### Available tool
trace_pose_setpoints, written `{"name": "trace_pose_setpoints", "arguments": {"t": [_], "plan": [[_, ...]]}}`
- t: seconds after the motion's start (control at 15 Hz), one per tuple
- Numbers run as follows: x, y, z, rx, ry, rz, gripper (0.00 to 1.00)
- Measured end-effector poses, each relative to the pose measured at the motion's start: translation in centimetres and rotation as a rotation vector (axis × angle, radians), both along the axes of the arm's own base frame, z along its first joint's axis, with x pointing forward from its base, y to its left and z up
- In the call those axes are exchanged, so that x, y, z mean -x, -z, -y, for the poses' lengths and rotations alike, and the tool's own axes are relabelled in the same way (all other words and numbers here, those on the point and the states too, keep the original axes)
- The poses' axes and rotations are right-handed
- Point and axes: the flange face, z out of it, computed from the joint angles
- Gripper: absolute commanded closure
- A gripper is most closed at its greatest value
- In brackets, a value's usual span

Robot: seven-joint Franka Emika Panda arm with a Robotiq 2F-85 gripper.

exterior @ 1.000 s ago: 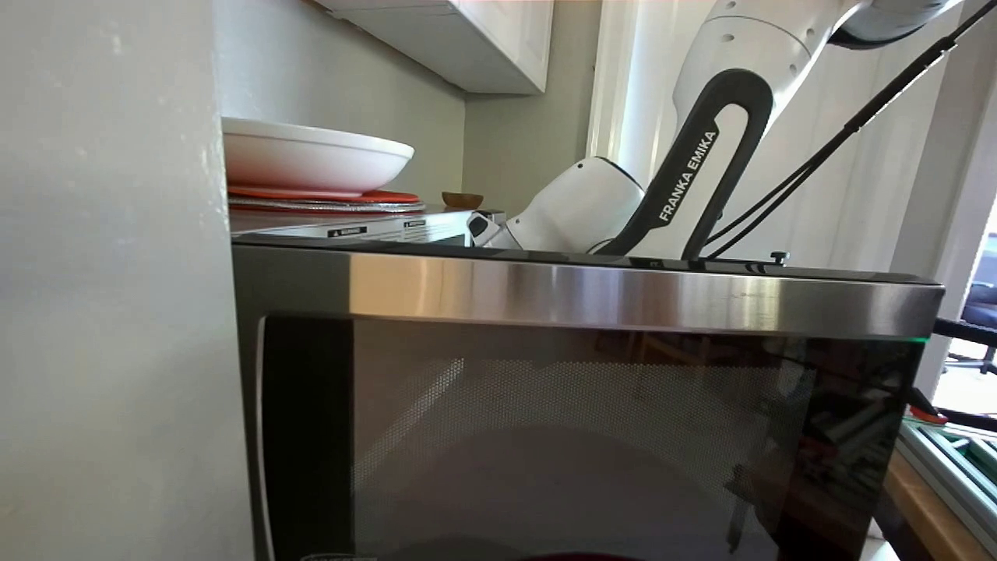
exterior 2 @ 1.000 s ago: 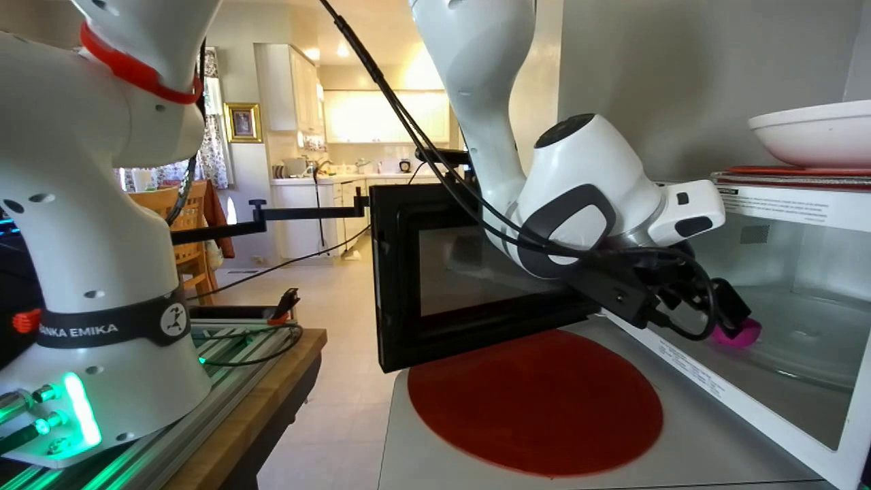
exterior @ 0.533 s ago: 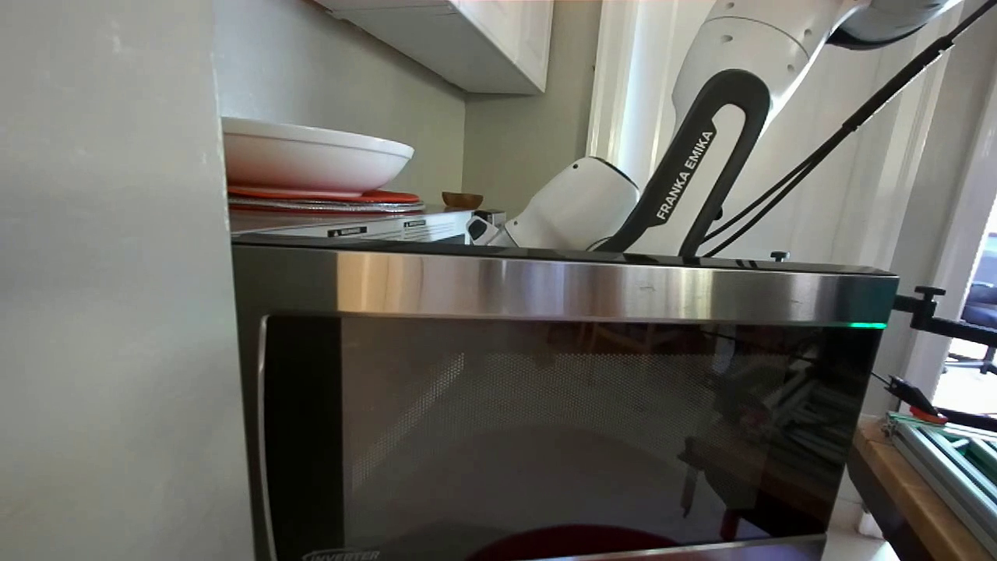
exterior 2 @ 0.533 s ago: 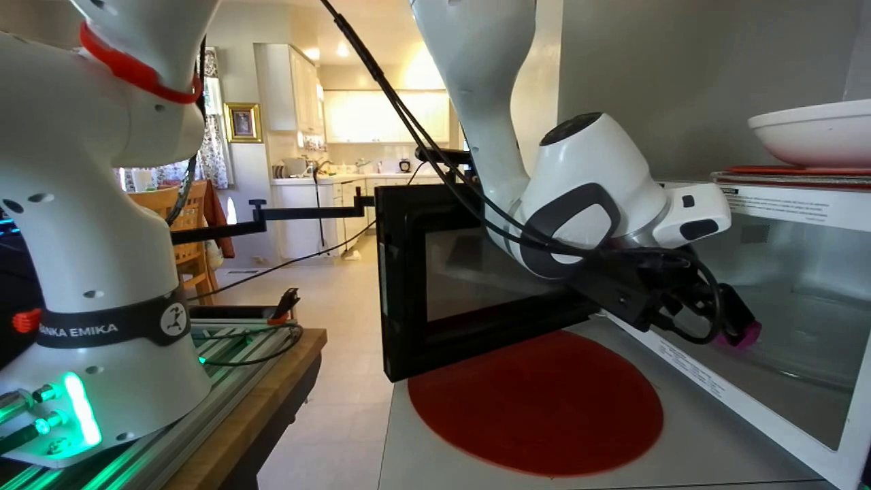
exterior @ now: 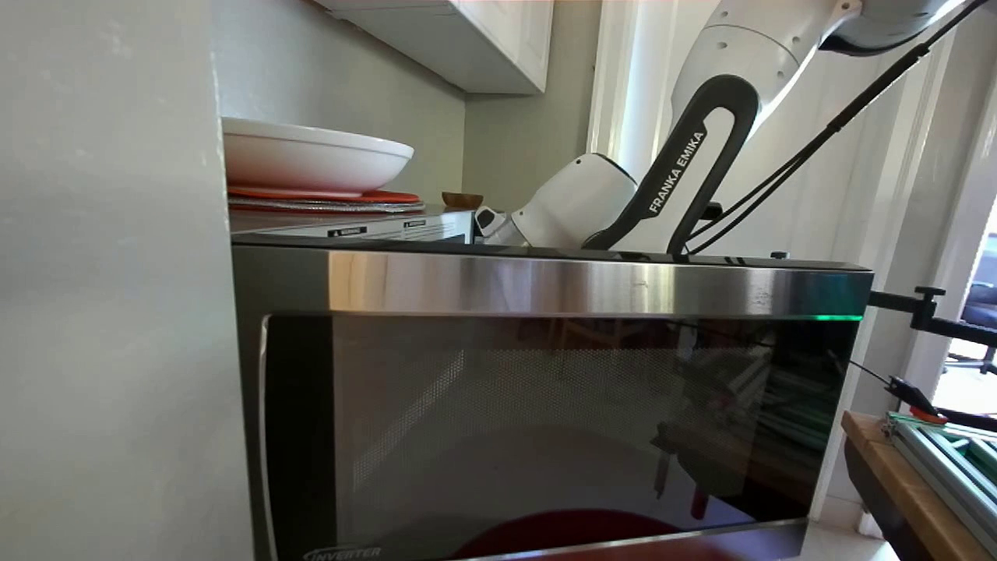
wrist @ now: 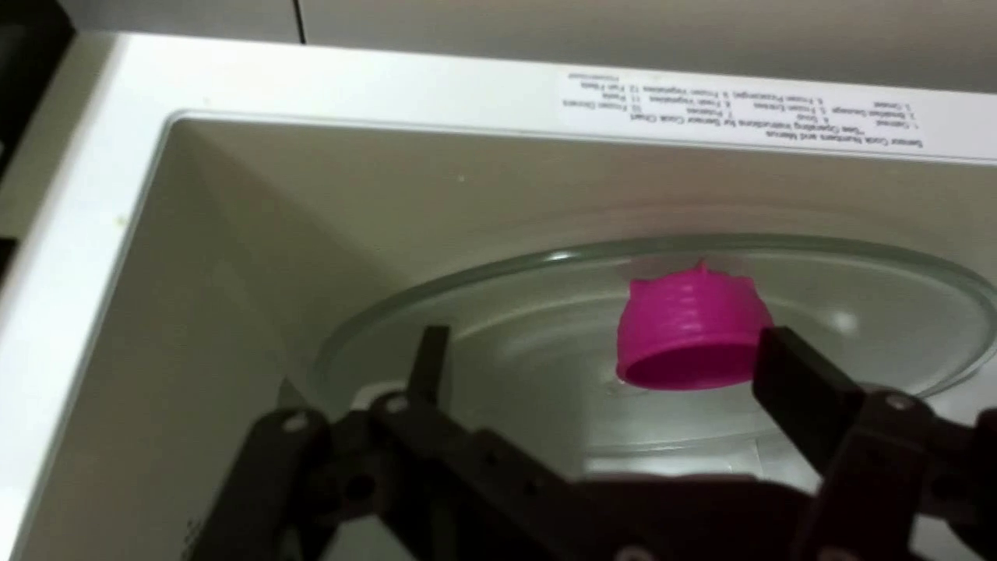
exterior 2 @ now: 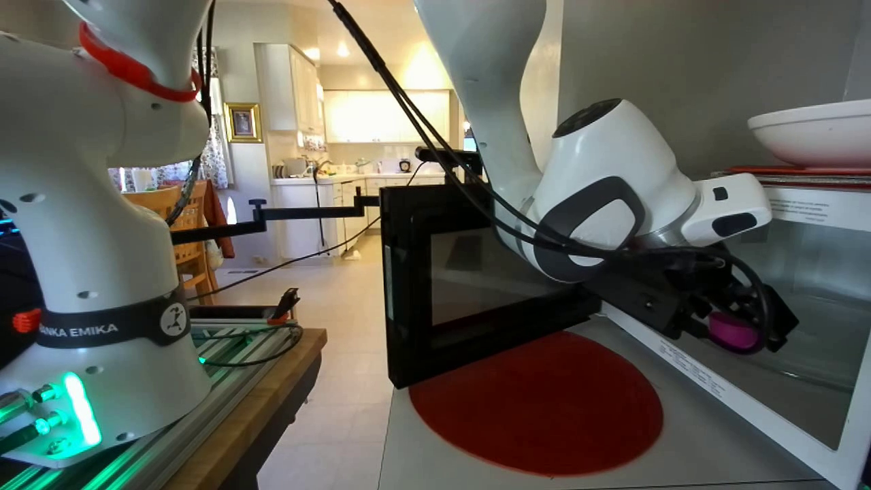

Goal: Take the pink vessel out of the microwave and put it on the countertop.

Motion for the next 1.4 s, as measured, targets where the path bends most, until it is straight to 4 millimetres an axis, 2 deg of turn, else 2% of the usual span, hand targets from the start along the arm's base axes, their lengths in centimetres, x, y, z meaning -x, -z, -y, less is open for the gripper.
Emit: {"name": "trace_pose_setpoints", "arguments": {"t": [0.4, 0.8, 1.4], "plan": [[0.4, 0.8, -2.3, -0.042, -0.060, -0.008, 0.00], [-0.2, 0.8, -2.2, -0.054, -0.068, 0.008, 0.00], [-1.1, 2.0, -3.2, -0.072, -0.094, 0.020, 0.00]]}}
